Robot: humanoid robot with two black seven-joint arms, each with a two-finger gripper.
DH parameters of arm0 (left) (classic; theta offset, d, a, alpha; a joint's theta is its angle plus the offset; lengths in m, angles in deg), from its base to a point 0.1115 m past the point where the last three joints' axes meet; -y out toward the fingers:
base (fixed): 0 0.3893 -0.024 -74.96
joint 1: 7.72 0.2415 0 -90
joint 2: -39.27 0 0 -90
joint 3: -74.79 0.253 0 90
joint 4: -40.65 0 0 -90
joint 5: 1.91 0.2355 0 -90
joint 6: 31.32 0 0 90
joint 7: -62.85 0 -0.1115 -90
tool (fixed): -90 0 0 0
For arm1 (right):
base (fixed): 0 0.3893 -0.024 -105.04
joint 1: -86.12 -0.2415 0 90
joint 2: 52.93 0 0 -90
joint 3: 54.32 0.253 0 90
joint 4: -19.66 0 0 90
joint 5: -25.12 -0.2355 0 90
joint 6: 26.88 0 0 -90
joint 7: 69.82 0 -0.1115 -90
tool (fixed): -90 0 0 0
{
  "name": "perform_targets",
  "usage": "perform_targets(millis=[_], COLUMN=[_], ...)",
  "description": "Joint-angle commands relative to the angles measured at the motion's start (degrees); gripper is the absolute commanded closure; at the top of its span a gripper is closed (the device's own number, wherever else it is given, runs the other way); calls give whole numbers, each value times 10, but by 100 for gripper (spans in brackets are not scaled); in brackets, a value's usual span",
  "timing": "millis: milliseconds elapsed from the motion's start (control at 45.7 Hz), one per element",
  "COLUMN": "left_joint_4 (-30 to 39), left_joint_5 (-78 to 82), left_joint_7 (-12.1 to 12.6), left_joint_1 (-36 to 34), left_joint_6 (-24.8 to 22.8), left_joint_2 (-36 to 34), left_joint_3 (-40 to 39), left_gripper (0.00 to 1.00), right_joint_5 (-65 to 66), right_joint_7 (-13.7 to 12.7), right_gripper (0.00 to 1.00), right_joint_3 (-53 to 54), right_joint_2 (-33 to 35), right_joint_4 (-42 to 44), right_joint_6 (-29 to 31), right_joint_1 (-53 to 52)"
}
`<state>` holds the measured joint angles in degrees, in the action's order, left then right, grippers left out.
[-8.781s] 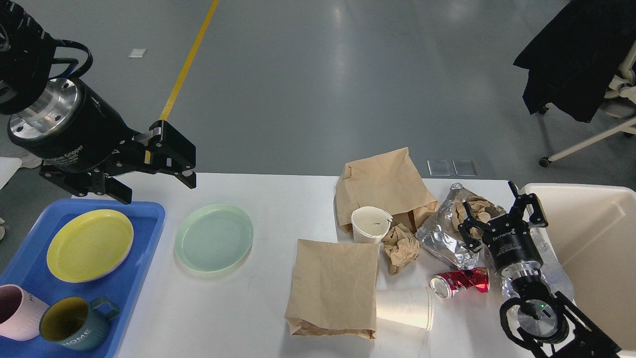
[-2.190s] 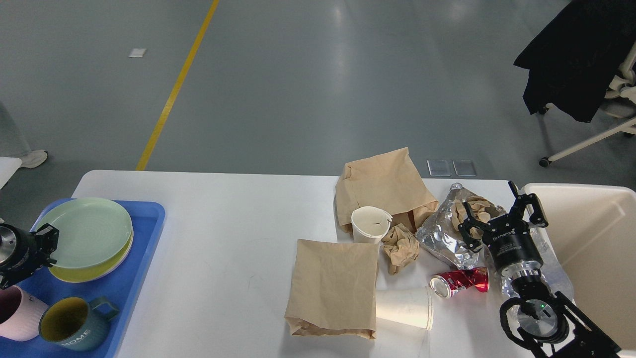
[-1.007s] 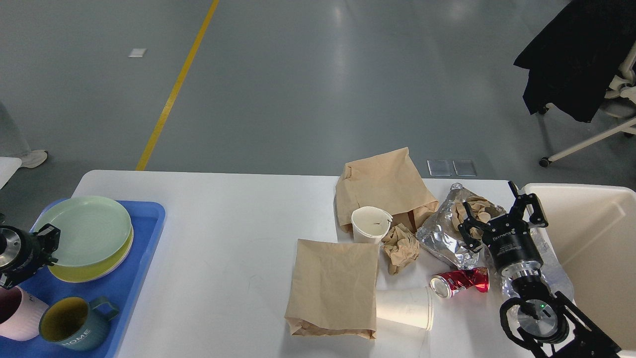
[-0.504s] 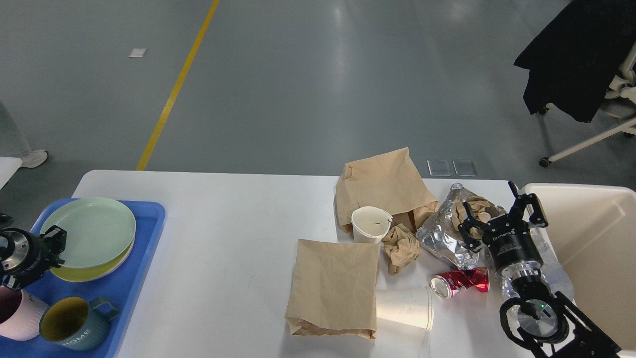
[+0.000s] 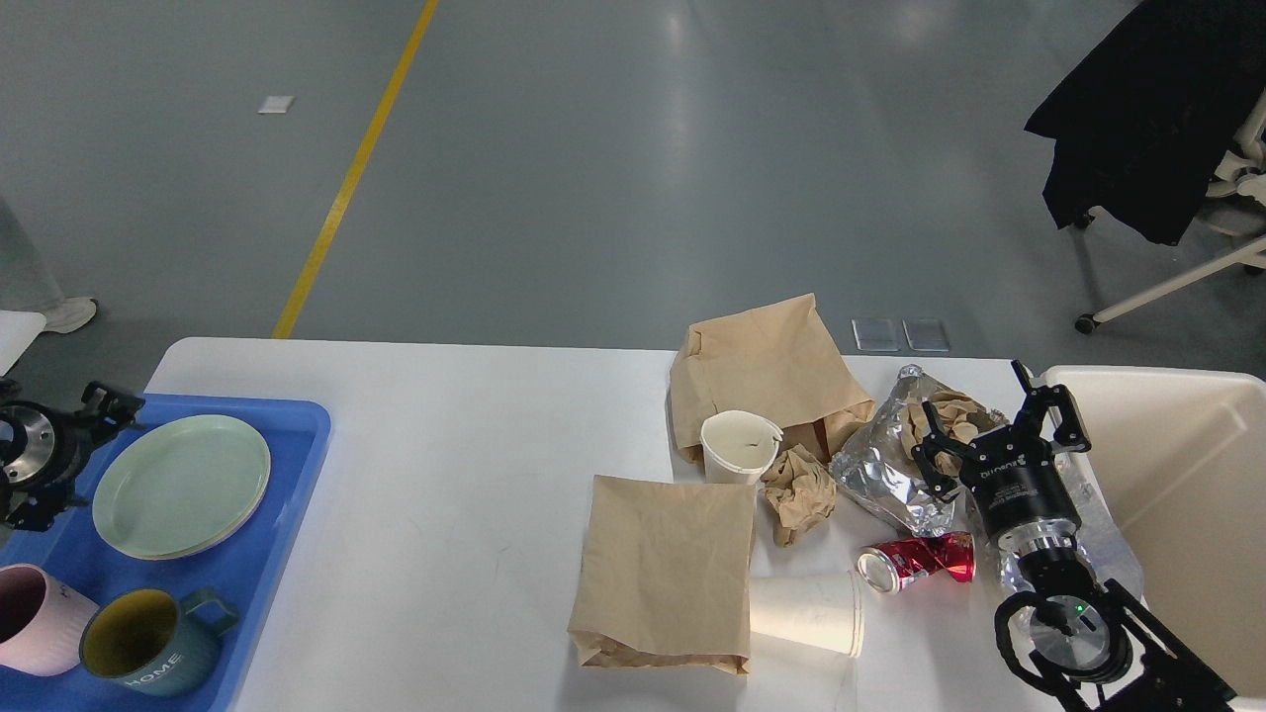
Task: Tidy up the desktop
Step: 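Release the plate and raise the left gripper above the tray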
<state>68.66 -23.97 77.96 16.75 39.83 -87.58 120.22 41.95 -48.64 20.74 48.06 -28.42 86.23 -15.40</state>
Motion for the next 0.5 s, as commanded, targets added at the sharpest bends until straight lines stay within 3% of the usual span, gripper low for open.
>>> perform_targets(millis=[0, 88, 175, 285, 416, 482], left_joint_4=[0, -2, -3, 0, 0, 0], left_joint_5=[0, -1, 0, 0, 6, 15], left_joint_7=[-7, -8, -10, -9, -13, -40], left_joint_1=[2, 50, 112, 177, 207, 224], left_joint_6=[-1, -1, -1, -1, -7, -7], left_joint_2=[-29, -33, -25, 18, 93, 118], left_joint_3=[-141, -315, -539, -759, -876, -895], left_gripper=[4, 4, 4, 4, 4, 4], right_joint_5=[0, 1, 1, 0, 1, 1], right_joint_7=[0, 0, 0, 0, 0, 0], right_gripper=[0, 0, 0, 0, 0, 0], right_joint_3=[0, 0, 0, 0, 0, 0], right_joint_2=[0, 0, 0, 0, 0, 0], right_joint_4=[0, 0, 0, 0, 0, 0], right_joint_6=[0, 0, 0, 0, 0, 0], right_joint_1=[0, 0, 0, 0, 0, 0])
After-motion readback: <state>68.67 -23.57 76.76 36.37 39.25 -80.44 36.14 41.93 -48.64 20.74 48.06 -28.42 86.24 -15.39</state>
